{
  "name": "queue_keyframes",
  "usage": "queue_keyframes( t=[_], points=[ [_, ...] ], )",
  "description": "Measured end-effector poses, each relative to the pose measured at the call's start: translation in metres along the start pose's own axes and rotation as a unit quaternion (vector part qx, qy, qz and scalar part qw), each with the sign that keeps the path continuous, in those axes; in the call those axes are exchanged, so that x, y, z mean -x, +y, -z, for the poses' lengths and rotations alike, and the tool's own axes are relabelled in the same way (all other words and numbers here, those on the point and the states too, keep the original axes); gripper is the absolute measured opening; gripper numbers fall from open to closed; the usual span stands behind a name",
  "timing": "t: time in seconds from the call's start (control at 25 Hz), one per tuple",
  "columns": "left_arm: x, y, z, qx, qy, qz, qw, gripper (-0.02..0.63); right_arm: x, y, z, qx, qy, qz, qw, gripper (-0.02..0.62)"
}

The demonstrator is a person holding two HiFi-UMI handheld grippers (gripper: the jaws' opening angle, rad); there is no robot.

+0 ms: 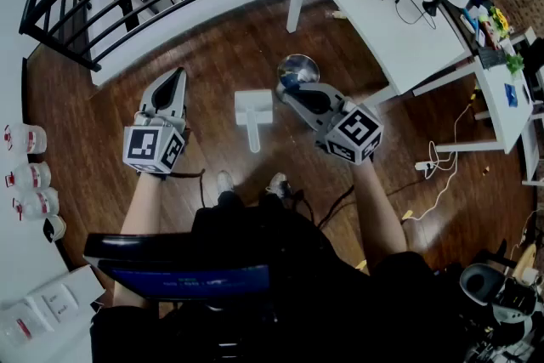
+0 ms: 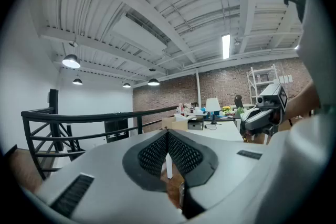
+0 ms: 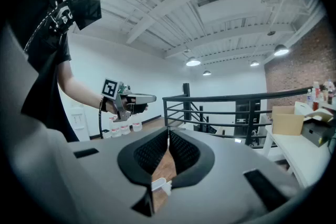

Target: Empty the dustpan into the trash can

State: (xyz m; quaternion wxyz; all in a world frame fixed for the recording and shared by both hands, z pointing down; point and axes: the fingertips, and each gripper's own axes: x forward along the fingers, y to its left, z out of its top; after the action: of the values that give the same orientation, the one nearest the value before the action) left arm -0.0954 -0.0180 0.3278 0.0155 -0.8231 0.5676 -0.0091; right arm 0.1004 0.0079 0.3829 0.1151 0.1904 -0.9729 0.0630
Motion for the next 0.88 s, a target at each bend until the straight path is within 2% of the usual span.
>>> queue_keyframes(
  t=[0.24,0.48,0.72,0.88],
  points=[
    [-0.004,-0.006,0.031,0.004,0.034,-0.022,0.9992,0.005,0.001,-0.003,0.032,-0.011,0.023,-0.023,0.999,0.014],
    [0.017,0.0,0.05,0.023,0.046,-0.037,0.998,0.005,-0.017,0.002,0.056,-0.028,0.046,-0.046,0.997,0.014],
    [0.011,0.034,0.058,0.024,0.04,-0.027,0.9985,0.005,-0.051,-0.003,0.067,-0.031,0.073,-0.035,0.996,0.014],
    [-0.006,0.064,0.046,0.026,0.024,0.0,0.9994,0.005,-0.078,-0.005,0.056,-0.027,0.086,-0.02,0.996,0.014]
  ],
)
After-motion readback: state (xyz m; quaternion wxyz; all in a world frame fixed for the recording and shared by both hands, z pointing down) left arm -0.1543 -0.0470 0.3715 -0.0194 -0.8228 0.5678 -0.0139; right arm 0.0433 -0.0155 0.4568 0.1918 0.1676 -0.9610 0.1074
